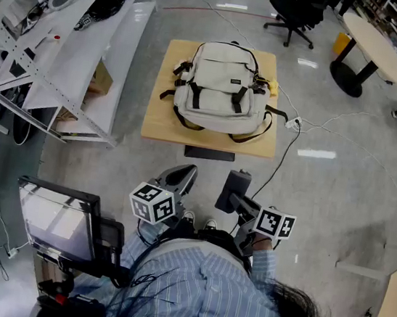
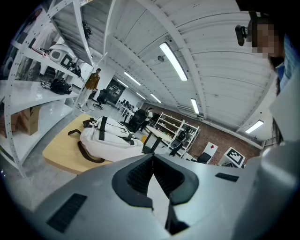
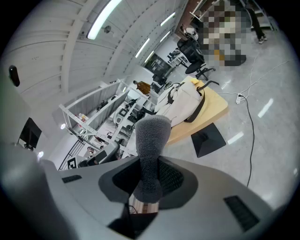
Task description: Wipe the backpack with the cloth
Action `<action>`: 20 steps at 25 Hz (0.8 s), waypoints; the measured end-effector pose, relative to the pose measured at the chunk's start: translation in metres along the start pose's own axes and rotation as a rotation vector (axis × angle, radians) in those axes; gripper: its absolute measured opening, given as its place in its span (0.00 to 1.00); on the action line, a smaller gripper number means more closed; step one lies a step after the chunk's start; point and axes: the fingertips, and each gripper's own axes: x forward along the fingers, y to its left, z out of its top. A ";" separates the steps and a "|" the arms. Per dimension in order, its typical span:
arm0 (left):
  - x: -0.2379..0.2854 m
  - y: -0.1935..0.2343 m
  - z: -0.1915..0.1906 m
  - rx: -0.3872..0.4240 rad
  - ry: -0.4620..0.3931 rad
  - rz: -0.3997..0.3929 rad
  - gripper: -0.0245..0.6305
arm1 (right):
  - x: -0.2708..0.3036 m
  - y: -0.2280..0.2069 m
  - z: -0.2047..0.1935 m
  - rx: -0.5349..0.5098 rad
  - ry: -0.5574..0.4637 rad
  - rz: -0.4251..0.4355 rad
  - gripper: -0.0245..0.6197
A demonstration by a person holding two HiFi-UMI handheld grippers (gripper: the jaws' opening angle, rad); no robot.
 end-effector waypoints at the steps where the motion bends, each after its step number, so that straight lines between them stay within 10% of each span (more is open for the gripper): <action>1: -0.001 0.001 0.001 0.002 -0.002 0.002 0.04 | 0.002 0.001 0.000 -0.004 0.003 0.001 0.18; 20: -0.023 0.010 -0.003 -0.002 -0.004 0.037 0.04 | 0.009 0.009 0.000 -0.016 -0.022 -0.007 0.18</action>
